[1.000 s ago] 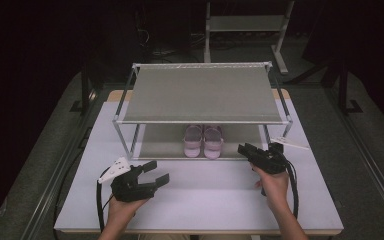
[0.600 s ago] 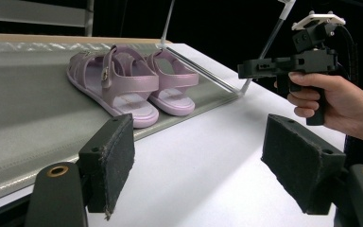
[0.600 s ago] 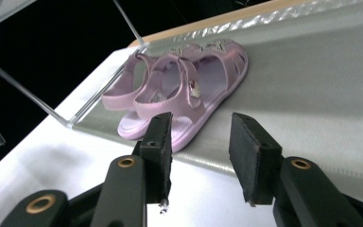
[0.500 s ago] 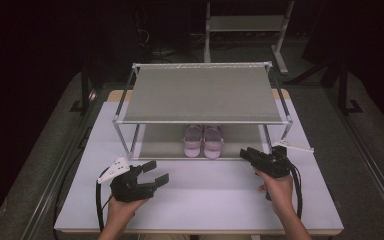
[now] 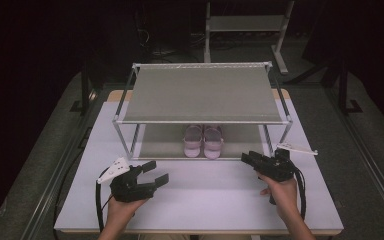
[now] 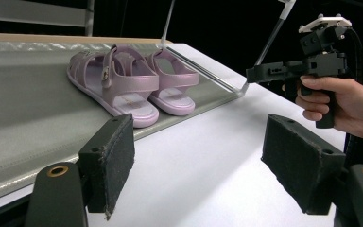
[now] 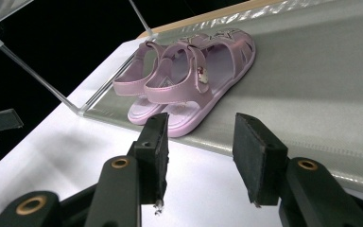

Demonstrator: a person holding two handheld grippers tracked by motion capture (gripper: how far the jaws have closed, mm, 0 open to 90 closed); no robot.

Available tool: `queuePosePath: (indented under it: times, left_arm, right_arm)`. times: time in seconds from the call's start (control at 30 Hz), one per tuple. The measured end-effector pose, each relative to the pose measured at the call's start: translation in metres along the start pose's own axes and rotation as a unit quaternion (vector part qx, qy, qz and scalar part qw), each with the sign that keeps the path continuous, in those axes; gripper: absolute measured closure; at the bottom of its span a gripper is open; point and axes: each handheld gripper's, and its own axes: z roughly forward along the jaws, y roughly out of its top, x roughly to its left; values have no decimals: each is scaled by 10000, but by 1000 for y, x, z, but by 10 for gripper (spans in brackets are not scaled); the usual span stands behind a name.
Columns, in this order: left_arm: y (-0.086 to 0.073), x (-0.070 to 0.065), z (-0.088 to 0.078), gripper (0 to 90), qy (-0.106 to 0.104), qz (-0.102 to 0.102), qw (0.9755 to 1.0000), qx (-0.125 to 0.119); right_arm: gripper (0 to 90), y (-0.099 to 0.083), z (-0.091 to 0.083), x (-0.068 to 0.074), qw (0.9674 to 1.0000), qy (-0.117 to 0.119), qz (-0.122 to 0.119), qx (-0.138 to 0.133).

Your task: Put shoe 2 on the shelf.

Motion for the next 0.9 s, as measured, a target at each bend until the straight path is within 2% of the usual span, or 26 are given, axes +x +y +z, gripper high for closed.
queuePosePath:
  times: [0.37, 0.9]
  left_arm:
    - [0, 0, 0, 258, -1, -4, 10000, 0]
    - [0, 0, 0, 258, 13, -4, 10000, 0]
  right_arm:
    - [555, -2, -5, -2, 10000, 10, -28, 15]
    - [539, -7, -21, -3, 10000, 43, -59, 50]
